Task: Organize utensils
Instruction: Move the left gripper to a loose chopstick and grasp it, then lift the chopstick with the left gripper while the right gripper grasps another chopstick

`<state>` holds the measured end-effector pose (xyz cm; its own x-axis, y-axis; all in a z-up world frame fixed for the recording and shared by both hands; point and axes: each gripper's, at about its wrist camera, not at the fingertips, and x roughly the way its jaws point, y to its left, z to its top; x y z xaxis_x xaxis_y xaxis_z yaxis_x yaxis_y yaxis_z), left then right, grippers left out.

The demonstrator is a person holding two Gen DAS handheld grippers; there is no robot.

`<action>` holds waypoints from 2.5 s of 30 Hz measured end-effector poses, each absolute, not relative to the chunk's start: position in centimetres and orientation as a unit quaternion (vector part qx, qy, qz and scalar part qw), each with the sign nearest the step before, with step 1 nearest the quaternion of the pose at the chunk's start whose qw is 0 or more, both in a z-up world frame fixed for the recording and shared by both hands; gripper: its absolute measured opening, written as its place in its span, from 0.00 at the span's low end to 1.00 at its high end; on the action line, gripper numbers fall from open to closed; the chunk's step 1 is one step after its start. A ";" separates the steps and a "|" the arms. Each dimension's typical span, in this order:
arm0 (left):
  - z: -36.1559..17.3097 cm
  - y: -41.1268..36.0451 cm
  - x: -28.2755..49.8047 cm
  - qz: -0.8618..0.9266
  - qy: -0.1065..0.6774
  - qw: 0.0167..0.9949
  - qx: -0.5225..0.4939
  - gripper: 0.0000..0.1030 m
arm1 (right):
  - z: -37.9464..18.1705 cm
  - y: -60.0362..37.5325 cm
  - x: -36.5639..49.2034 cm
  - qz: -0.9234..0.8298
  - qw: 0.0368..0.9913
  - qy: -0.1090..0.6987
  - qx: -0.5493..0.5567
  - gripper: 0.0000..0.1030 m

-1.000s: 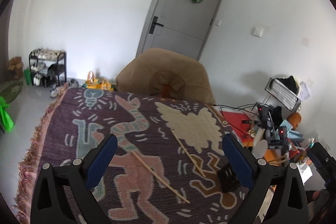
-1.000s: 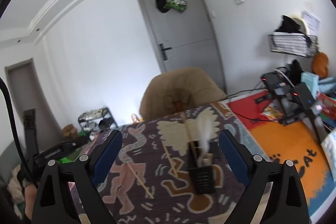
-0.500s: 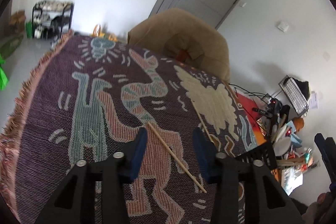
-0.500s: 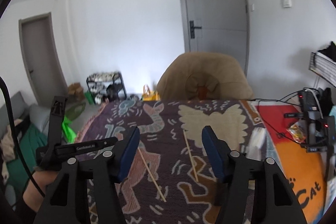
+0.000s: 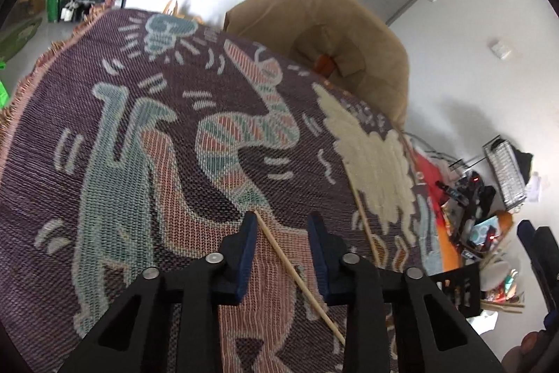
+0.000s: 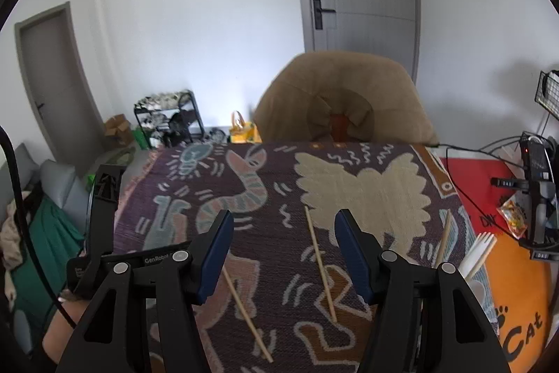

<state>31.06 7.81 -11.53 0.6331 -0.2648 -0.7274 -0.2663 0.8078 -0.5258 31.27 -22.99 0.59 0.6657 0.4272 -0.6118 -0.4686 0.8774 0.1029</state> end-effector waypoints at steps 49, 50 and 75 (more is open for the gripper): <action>-3.2 16.6 24.1 0.064 0.219 0.913 -0.338 0.04 | -8.1 -16.8 44.7 0.242 0.831 0.500 -0.031 0.17; -3.1 17.3 23.6 0.072 0.211 0.913 -0.340 0.04 | -8.6 -16.4 45.2 0.237 0.829 0.505 -0.040 0.17; -6.8 24.6 20.4 0.133 0.197 0.891 -0.387 0.04 | -10.0 -13.7 46.4 0.208 0.838 0.484 -0.141 0.06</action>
